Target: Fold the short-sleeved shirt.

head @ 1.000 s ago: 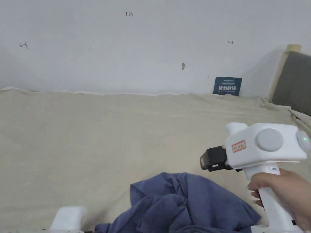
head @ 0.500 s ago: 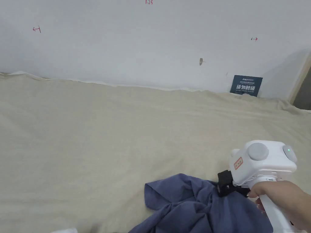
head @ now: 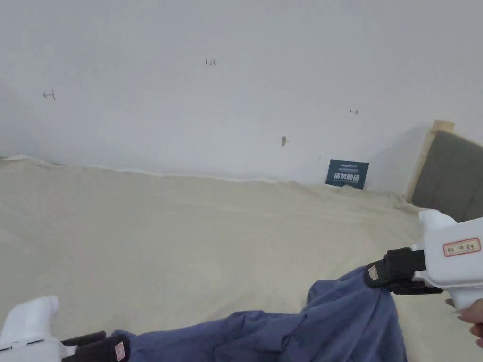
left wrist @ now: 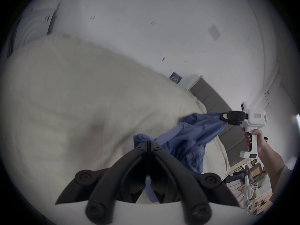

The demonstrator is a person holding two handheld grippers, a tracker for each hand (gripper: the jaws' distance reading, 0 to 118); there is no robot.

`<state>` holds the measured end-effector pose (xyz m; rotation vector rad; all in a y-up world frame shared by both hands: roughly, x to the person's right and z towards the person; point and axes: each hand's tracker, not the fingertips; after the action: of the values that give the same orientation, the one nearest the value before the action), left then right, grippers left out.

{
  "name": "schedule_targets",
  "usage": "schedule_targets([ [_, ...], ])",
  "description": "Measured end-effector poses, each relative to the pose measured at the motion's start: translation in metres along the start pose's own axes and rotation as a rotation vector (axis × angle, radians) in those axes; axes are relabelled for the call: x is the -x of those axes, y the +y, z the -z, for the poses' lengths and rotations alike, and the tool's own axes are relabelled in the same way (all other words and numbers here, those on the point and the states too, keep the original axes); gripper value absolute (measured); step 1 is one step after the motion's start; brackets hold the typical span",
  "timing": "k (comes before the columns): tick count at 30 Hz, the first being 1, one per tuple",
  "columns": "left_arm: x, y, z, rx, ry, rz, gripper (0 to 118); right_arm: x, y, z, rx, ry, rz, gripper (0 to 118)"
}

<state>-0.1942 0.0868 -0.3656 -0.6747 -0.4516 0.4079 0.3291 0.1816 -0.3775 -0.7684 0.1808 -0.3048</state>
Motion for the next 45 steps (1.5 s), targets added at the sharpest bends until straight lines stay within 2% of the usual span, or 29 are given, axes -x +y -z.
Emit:
schedule_targets([
  [4,-0.026,0.069,-0.053,-0.100,-0.034,0.017,3,0.022,0.023,-0.081,-0.099,-0.020,-0.025,3],
  [9,-0.079,0.151,-0.106,-0.295,0.043,0.228,3,0.056,0.073,-0.156,-0.224,-0.012,-0.023,3],
  [11,-0.098,0.184,-0.113,-0.306,0.043,0.221,3,0.073,0.097,-0.172,-0.261,-0.017,-0.025,3],
  [15,-0.126,0.249,-0.128,-0.354,0.085,0.195,3,0.102,0.145,-0.193,-0.366,-0.083,-0.078,3],
  [19,-0.150,0.297,-0.129,-0.393,0.128,0.248,3,0.124,0.183,-0.200,-0.495,-0.066,-0.032,3],
  [21,-0.161,0.314,-0.123,-0.431,0.144,0.289,3,0.137,0.203,-0.197,-0.552,-0.104,-0.029,3],
  [25,-0.153,0.346,-0.092,-0.485,0.160,0.271,3,0.156,0.228,-0.185,-0.574,-0.191,-0.059,3],
  [26,-0.151,0.348,-0.085,-0.497,0.158,0.269,3,0.146,0.255,-0.168,-0.581,-0.220,-0.089,3],
  [30,-0.141,0.339,-0.063,-0.572,0.173,0.325,3,0.150,0.256,-0.135,-0.619,-0.305,-0.203,3],
  [32,-0.138,0.316,-0.057,-0.592,0.185,0.326,3,0.146,0.245,-0.112,-0.623,-0.312,-0.207,3],
  [37,-0.104,0.267,-0.021,-0.507,0.196,0.303,3,0.136,0.185,-0.051,-0.541,-0.426,-0.302,3],
  [43,-0.042,0.156,0.023,-0.221,0.183,0.201,3,0.088,0.058,0.008,-0.351,-0.342,-0.266,3],
  [45,-0.030,0.108,0.024,-0.179,0.196,0.246,3,0.076,0.006,0.017,-0.283,-0.367,-0.261,3],
])
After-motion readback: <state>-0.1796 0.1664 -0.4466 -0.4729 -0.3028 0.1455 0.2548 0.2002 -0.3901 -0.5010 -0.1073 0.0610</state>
